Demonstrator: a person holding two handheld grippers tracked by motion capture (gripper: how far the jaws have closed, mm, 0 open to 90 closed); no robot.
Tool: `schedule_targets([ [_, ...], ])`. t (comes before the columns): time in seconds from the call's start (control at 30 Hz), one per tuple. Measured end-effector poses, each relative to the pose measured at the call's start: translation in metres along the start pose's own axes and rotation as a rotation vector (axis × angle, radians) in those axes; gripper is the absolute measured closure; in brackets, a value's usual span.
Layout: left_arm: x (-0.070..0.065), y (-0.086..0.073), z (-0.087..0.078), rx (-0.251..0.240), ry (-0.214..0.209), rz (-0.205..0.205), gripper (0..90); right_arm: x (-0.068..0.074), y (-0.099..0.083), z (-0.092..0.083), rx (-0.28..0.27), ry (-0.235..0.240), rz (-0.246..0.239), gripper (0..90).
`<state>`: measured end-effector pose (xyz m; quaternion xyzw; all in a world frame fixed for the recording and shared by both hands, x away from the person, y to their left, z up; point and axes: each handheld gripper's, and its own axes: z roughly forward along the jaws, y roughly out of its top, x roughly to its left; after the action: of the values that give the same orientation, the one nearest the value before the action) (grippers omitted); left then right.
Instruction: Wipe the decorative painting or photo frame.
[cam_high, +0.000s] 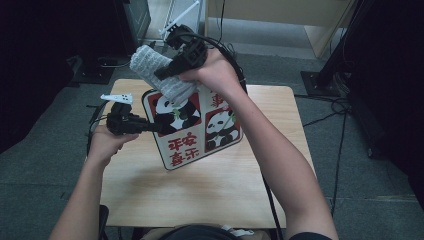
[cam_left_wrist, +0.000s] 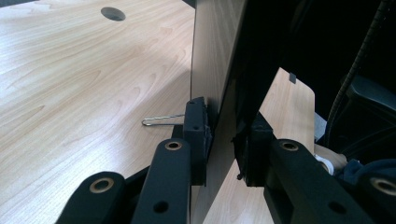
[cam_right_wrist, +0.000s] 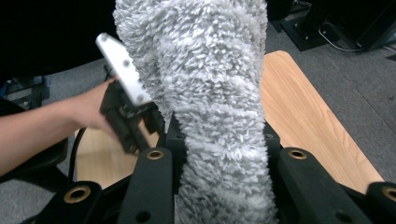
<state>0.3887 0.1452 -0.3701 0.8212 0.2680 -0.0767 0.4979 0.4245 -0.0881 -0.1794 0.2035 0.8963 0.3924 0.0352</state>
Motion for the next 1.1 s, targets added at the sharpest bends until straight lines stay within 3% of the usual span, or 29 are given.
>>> schedule_targets([
  [0.2, 0.000, 0.000, 0.000, 0.001, 0.001, 0.008, 76.7, -0.003, 0.012, 0.025, 0.038, -0.001, 0.011, 68.7],
  [0.4, 0.000, 0.000, 0.000, 0.001, 0.005, 0.013, 76.8, -0.003, 0.007, 0.043, 0.070, -0.008, 0.019, 67.2],
  [0.63, 0.000, 0.000, 0.000, -0.001, 0.006, 0.014, 76.9, -0.012, -0.001, 0.047, 0.069, 0.018, 0.089, 66.6],
  [0.8, 0.001, -0.001, 0.000, 0.001, 0.005, 0.010, 76.9, -0.014, -0.004, 0.049, 0.064, 0.030, 0.109, 65.9],
  [0.93, 0.000, -0.001, 0.000, -0.001, 0.002, 0.006, 76.9, -0.020, -0.008, 0.050, 0.051, 0.062, 0.152, 65.1],
  [1.1, 0.000, -0.001, 0.001, 0.000, 0.001, 0.010, 77.1, -0.021, -0.011, 0.049, 0.038, 0.063, 0.148, 65.1],
])
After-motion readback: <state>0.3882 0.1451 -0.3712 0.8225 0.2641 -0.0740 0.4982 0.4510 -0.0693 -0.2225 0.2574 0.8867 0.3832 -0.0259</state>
